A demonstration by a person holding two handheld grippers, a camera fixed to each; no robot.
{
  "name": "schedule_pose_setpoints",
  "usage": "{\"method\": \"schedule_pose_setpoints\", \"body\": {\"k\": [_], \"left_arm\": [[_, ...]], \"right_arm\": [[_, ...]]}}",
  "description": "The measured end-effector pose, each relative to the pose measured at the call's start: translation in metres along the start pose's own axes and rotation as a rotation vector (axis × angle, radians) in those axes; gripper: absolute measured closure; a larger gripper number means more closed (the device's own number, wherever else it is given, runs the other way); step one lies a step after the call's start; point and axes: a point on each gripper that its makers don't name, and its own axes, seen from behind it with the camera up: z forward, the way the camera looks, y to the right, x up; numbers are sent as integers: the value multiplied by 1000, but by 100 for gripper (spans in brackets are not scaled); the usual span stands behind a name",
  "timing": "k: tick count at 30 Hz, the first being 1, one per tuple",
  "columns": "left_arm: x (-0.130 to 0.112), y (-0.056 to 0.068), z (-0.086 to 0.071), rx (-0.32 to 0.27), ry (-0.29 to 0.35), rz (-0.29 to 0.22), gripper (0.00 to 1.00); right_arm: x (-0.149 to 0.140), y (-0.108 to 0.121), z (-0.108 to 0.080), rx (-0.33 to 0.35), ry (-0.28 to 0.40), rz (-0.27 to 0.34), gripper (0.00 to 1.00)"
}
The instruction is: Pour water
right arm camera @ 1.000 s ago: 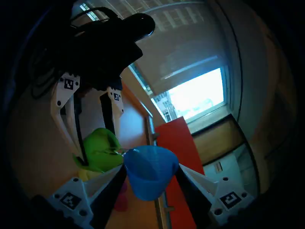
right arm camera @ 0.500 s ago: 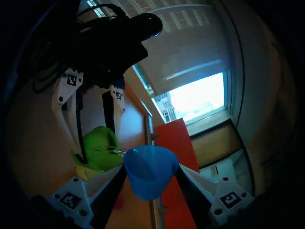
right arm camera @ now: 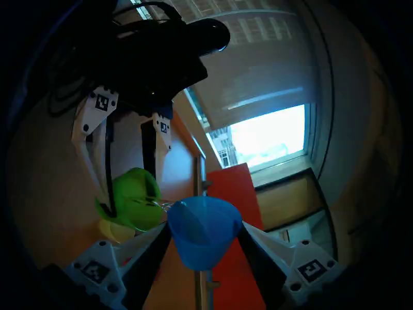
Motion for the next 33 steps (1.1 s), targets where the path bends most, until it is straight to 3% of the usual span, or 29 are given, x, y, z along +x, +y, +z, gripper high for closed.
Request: {"method": "schedule_pose_setpoints", "body": {"k": [33], "left_arm": [[-4,5,2,-13,-9,5,13]], "right_arm": [[-5,5,0,-9,-13,-125,9]]}}
